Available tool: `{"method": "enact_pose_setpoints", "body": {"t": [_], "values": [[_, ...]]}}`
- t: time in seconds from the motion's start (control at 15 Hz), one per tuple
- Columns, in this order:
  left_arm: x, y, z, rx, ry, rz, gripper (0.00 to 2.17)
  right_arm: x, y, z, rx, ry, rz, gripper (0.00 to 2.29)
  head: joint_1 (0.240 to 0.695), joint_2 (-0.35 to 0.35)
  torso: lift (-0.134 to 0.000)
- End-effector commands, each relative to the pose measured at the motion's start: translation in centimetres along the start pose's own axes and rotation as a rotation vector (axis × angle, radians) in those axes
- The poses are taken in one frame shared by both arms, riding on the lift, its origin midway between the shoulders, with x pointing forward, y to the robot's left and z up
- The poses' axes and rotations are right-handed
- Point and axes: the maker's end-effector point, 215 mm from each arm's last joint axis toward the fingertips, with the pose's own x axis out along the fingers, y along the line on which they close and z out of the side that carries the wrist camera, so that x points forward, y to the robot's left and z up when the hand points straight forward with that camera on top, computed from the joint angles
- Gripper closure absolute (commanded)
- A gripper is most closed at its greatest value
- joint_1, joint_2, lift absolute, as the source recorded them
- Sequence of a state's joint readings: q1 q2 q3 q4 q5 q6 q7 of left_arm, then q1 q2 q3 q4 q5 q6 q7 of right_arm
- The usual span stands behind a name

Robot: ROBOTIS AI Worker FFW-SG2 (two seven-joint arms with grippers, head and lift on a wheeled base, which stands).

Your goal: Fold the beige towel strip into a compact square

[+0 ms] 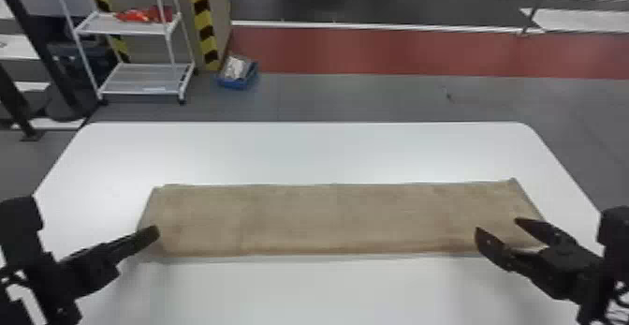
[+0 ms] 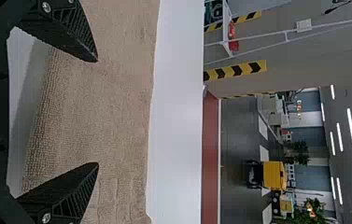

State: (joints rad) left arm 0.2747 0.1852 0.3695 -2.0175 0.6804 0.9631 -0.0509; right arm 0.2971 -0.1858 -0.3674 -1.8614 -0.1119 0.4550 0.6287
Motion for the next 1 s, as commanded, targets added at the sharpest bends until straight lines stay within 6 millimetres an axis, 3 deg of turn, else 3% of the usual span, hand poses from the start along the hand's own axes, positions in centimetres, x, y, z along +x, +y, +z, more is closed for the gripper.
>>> {"method": "enact_pose_setpoints", "body": {"t": [0.0, 0.13, 0.2, 0.33, 0.6, 0.73, 0.93], "values": [[-0.1, -0.2, -0.2, 0.008, 0.012, 0.008, 1.38, 0.0, -0.1, -0.1, -0.003, 0.004, -0.001, 0.09, 0.695, -0.036, -0.124], [-0.6, -1.1, -0.8, 0.024, 0.051, -0.001, 1.49, 0.2, 0.2, 0.0, -0.005, 0.003, 0.004, 0.09, 0.695, -0.037, -0.124], [-0.9, -1.7, -0.6, 0.038, 0.049, 0.000, 1.73, 0.3, 0.5, 0.0, -0.003, 0.001, 0.009, 0.09, 0.695, -0.040, -0.124], [-1.2, -2.8, 0.2, 0.059, 0.032, -0.008, 1.73, 0.5, 0.9, 0.1, -0.001, -0.004, 0.016, 0.09, 0.695, -0.045, -0.124], [-0.8, -5.9, 0.0, 0.088, 0.033, -0.048, 1.73, 1.1, 2.3, 0.5, 0.004, -0.036, 0.025, 0.09, 0.695, -0.053, -0.124], [-0.2, -8.2, 0.0, 0.112, 0.034, -0.079, 1.73, 1.4, 3.7, 1.3, -0.002, -0.064, 0.045, 0.13, 0.695, -0.063, -0.124], [0.0, -12.6, 1.5, 0.152, -0.010, -0.136, 1.73, 2.8, 6.5, 2.1, -0.003, -0.081, 0.066, 0.19, 0.695, -0.076, -0.124]]}}
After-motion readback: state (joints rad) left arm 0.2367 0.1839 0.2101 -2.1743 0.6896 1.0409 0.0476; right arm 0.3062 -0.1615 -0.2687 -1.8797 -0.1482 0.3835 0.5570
